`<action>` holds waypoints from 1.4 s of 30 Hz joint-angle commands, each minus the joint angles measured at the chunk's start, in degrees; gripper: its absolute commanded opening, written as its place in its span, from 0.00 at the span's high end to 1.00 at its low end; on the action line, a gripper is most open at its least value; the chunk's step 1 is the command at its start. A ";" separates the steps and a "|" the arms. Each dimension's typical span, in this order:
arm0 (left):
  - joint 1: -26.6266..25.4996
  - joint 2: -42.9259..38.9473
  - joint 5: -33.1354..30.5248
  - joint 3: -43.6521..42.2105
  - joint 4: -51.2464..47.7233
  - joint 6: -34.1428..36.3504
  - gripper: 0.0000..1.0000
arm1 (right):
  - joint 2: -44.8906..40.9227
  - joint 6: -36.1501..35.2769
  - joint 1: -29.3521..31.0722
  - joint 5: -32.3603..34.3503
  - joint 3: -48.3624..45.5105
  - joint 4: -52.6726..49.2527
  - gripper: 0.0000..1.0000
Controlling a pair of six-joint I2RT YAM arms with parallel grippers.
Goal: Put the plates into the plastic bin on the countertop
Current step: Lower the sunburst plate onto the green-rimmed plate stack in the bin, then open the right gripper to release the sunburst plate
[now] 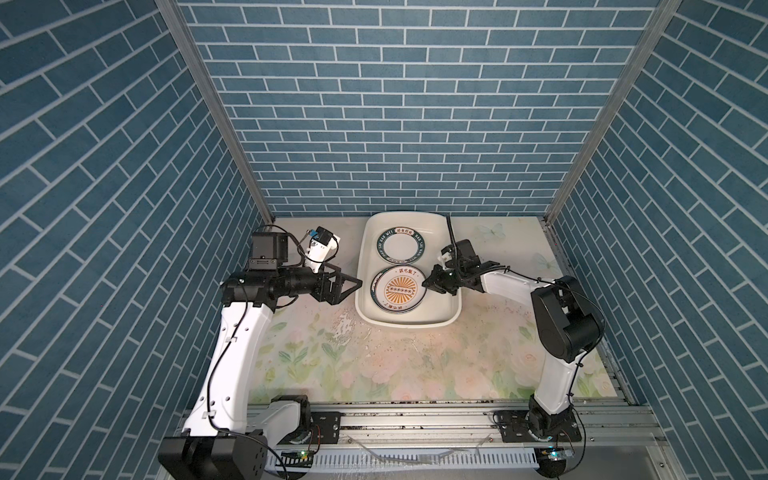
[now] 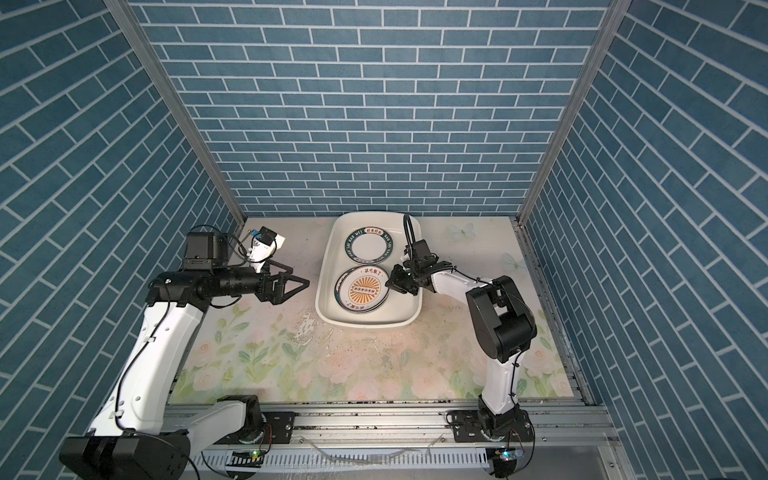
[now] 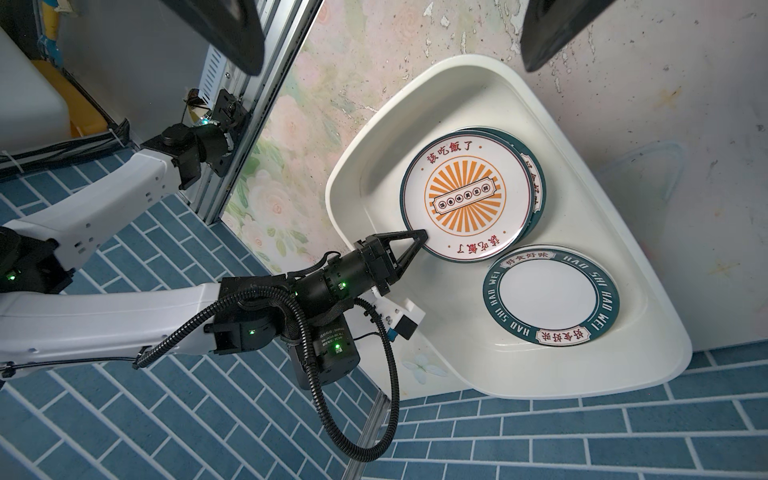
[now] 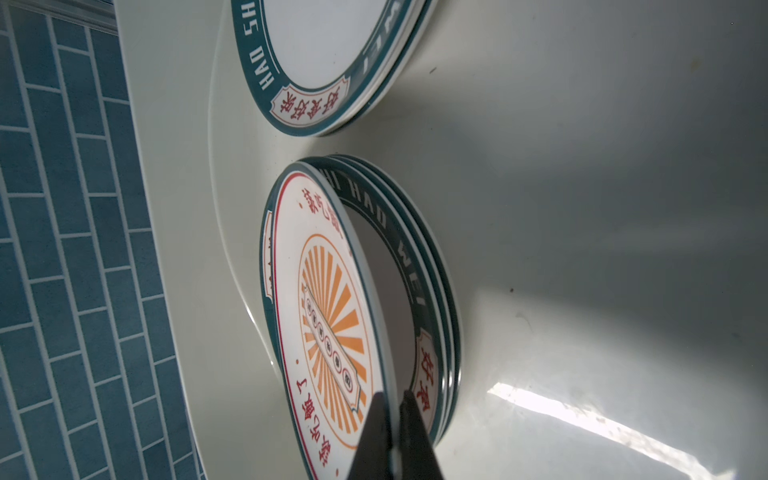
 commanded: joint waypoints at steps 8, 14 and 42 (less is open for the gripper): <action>-0.50 -0.90 0.04 0.18 0.51 -0.11 0.03 | 1.92 0.33 -0.18 -1.98 -0.50 3.50 0.99; -0.58 -0.99 0.04 0.33 0.42 0.02 0.03 | 2.30 0.54 -0.18 -1.92 -0.43 3.67 0.95; -0.58 -2.24 0.20 0.36 -0.03 0.26 0.02 | 2.30 -0.43 -0.45 -1.19 0.60 0.32 0.82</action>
